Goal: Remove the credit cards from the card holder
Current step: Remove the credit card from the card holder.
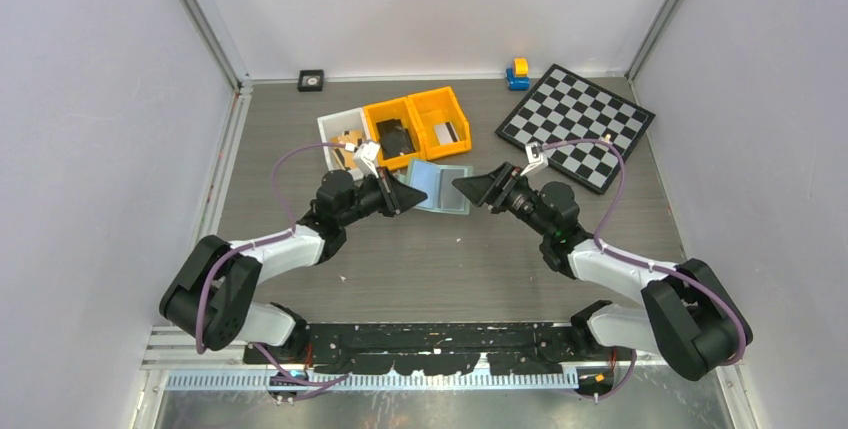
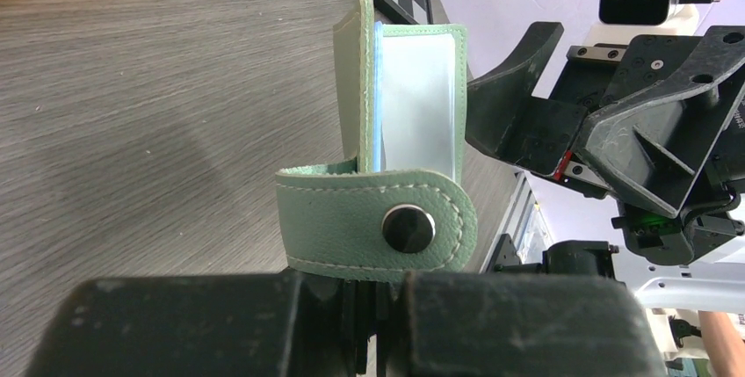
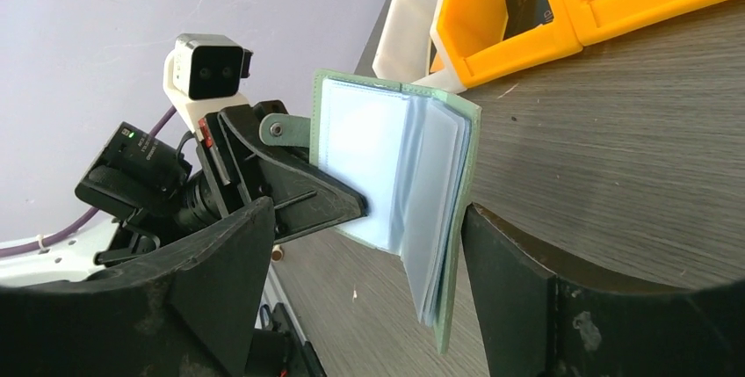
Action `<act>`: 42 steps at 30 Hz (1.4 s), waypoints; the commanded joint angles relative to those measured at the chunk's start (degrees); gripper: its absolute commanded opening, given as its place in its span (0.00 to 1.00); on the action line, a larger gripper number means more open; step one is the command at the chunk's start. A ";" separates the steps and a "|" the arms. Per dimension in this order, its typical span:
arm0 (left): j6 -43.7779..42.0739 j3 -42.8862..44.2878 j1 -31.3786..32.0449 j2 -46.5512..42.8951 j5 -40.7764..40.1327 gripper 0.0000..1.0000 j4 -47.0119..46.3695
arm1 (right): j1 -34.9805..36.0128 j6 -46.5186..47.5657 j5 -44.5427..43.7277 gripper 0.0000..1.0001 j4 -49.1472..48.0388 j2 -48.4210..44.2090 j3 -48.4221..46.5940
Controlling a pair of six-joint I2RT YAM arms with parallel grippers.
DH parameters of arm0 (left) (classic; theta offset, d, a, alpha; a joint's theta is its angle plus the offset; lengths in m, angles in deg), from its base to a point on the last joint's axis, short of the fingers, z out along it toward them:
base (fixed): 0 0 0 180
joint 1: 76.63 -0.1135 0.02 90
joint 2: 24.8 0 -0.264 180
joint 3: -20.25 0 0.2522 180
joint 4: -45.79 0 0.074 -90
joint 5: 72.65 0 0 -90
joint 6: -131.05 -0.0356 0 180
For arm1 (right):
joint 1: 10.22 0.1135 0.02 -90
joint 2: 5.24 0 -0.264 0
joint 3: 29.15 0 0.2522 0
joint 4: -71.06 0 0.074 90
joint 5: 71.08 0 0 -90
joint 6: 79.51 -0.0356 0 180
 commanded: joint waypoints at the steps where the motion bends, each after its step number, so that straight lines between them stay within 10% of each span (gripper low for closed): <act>1: -0.27 0.47 -0.34 -1.62 -0.13 0.00 -3.37 | 0.27 1.24 -2.37 0.82 -1.76 -2.72 0.60; 22: 1.39 -2.33 -0.57 -6.32 -2.59 0.00 -4.88 | -0.25 1.16 -5.62 0.56 6.00 -0.13 -1.99; 32: 4.27 -3.17 -2.12 -13.45 -1.80 0.00 -4.08 | -3.23 -3.38 -2.76 0.79 2.55 4.58 -1.56; 42: 11.27 -3.33 -4.01 -8.81 4.08 0.00 -13.88 | -3.33 -6.27 4.39 0.71 -9.03 9.00 -1.09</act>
